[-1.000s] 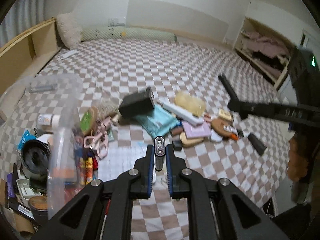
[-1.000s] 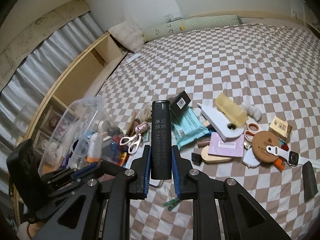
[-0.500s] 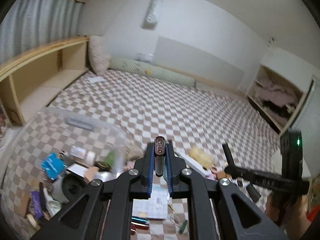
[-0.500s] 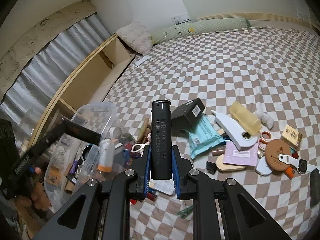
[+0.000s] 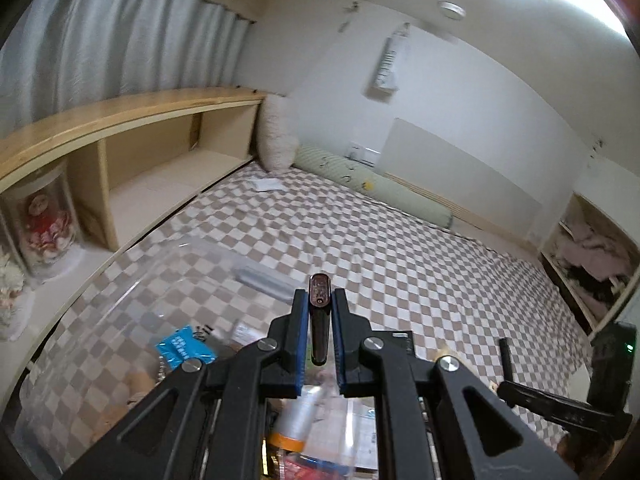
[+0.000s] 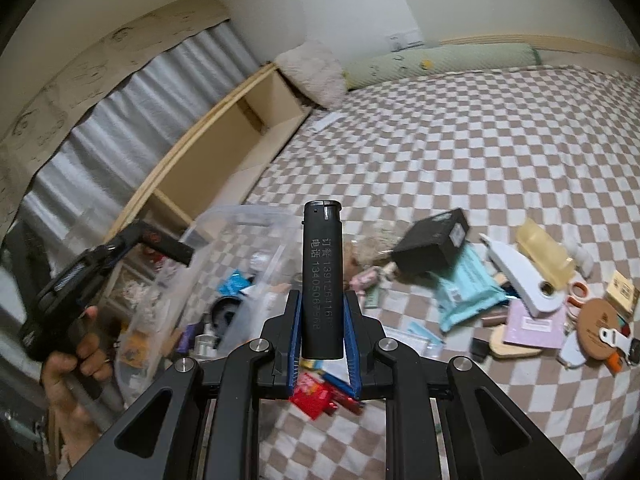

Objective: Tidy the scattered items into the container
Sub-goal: 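Carry both held lighters over the clear plastic box, then open the left gripper to drop the black lighter into the box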

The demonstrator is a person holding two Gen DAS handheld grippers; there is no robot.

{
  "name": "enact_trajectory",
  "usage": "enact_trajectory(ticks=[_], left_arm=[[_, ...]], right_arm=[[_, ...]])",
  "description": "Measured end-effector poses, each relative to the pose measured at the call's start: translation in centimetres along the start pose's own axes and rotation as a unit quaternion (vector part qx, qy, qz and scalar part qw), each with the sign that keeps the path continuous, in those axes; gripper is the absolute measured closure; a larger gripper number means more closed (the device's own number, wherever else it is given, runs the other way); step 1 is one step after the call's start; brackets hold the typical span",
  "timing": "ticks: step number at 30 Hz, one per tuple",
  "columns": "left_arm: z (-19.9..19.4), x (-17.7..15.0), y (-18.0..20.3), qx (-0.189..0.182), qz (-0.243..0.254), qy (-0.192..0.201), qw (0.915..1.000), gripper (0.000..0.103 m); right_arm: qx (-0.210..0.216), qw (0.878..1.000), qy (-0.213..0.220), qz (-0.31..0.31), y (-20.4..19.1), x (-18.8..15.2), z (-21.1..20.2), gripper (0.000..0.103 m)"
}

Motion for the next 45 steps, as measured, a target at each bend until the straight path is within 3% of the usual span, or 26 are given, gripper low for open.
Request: enact_trajectory(ticks=[8, 19, 40, 42, 44, 45], left_arm=[[1.8, 0.0, -4.8, 0.047, -0.045, -0.026, 0.9975, 0.091], [5.6, -1.4, -8.2, 0.112, -0.043, -0.065, 0.9907, 0.091], [10.0, -4.8, -9.9, 0.201, -0.016, -0.131, 0.9706, 0.091], [10.0, -5.1, -9.9, 0.202, -0.014, -0.138, 0.9695, 0.089], [9.9, -5.4, -9.9, 0.205, -0.010, -0.140, 0.9686, 0.064], [9.8, -5.5, -9.8, 0.208, -0.007, -0.139, 0.9682, 0.057]], right_arm=[[0.051, 0.998, -0.004, -0.034, -5.0, 0.3, 0.4, 0.083], [0.115, 0.990, -0.006, -0.085, -11.1, 0.4, 0.3, 0.083], [0.167, 0.981, -0.015, -0.102, -14.7, 1.0, 2.1, 0.083], [0.170, 0.980, -0.016, -0.100, -14.8, 1.2, 2.4, 0.083], [0.173, 0.980, -0.016, -0.098, -14.9, 1.4, 2.7, 0.083], [0.174, 0.980, -0.016, -0.097, -15.0, 1.5, 2.9, 0.083]])
Point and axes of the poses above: each gripper's, at about its wrist camera, not at the fingertips, and z roughly the way its jaws point, y to its right, x to its top, the point moved 3 cm from there along z, roughly the way its jaws point, and after that the axes turned 1 degree about -z, right-handed, at the moved point
